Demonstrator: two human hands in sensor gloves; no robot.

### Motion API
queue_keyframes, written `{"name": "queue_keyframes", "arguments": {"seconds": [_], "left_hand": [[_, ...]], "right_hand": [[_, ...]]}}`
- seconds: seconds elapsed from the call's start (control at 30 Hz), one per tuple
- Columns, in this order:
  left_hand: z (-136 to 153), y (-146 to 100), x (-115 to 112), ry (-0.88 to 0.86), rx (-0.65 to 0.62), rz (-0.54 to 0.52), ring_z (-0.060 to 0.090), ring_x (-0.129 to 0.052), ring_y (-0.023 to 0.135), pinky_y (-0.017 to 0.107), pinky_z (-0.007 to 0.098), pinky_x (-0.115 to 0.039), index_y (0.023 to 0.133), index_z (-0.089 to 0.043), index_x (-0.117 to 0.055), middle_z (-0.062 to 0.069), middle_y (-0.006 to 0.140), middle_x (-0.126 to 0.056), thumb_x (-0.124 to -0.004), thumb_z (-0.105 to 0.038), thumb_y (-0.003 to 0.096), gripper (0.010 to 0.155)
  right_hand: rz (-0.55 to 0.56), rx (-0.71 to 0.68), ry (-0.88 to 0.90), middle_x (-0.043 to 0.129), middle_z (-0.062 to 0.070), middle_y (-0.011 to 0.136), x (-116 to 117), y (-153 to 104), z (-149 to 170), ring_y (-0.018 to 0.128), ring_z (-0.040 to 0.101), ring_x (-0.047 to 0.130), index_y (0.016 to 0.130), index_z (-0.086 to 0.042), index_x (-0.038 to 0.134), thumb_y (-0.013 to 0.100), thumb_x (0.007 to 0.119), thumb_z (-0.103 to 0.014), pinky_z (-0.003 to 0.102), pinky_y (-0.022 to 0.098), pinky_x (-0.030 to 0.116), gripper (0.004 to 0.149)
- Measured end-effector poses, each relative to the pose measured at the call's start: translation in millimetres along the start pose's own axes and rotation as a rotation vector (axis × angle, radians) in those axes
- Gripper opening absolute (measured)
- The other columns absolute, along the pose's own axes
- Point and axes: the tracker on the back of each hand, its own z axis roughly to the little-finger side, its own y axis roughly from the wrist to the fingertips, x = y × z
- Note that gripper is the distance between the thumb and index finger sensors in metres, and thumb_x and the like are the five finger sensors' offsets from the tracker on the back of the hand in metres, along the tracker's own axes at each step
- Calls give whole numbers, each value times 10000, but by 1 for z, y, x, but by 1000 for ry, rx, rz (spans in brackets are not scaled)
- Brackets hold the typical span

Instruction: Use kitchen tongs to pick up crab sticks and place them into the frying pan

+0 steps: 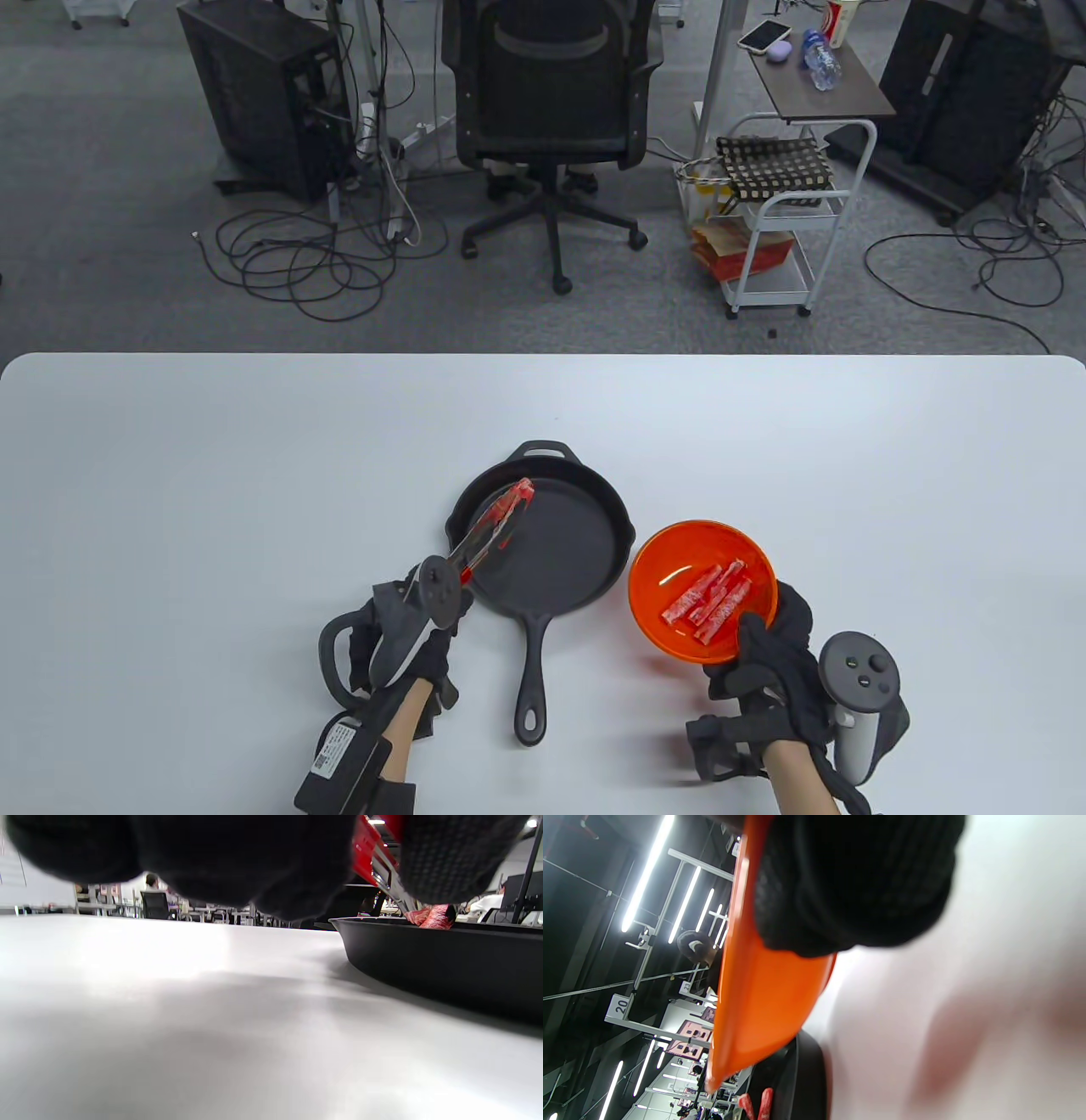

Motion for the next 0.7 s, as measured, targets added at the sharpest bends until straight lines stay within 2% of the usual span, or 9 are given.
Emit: {"name": "queue_keyframes", "arguments": {"seconds": [0.17,0.7], "left_hand": [[-11,2,-1,108,-6,-74,80,-1011,124,236,392,-896,846,-207,-878,-132,401,-1037,-819,-755,351,741],[-18,3,-8,142,-8,-39,87,-1011,133,242,398,-893,854,-204,-876,-128,413,-1038,-823,-752,351,745]], "right_hand": [[-6,4,-3,592,300,1019,1,0,0,299,215,1037,1090,-17,308,593,595,-196,204,123,982,601],[-13,3,-9,592,299,1019,3,0,-1,300,214,1037,1090,-17,308,593,594,-195,203,124,981,600]]}}
